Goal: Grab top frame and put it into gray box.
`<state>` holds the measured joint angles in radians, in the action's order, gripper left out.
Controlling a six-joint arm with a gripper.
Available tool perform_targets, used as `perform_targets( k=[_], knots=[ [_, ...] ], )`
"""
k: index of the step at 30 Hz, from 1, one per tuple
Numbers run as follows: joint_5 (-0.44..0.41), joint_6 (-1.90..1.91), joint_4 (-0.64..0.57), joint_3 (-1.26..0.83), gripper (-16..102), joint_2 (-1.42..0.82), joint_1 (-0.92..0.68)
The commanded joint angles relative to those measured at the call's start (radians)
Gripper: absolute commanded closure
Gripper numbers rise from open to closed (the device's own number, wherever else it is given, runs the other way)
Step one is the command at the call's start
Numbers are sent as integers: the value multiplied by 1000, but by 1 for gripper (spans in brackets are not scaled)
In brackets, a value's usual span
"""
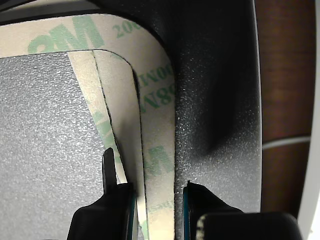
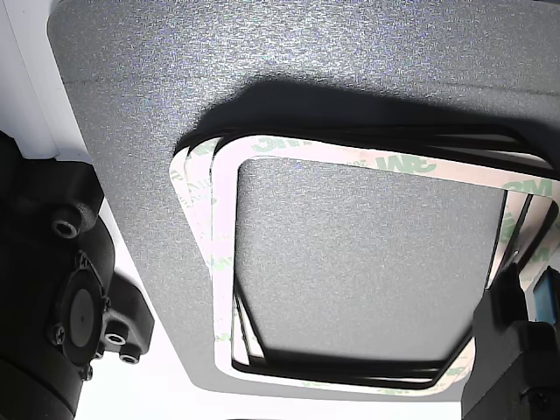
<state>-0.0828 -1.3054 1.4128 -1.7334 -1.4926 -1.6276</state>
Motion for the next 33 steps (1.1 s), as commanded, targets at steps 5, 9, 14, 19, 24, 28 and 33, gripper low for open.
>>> perform_targets(
  k=[5,9,14,19,24,28,33],
  knots=[
    [-5,6,-15,2,52,-38,6],
    [-8,8,-32,-9,57,-41,6],
    [-12,32,-48,-12,83,-41,3],
    [-5,18,-44,-6,97,-46,2],
    [3,-2,-14,15,97,-58,2],
    [-5,-12,34,57,97,-66,2],
    [-92,38,133,189,97,-57,21]
  ],
)
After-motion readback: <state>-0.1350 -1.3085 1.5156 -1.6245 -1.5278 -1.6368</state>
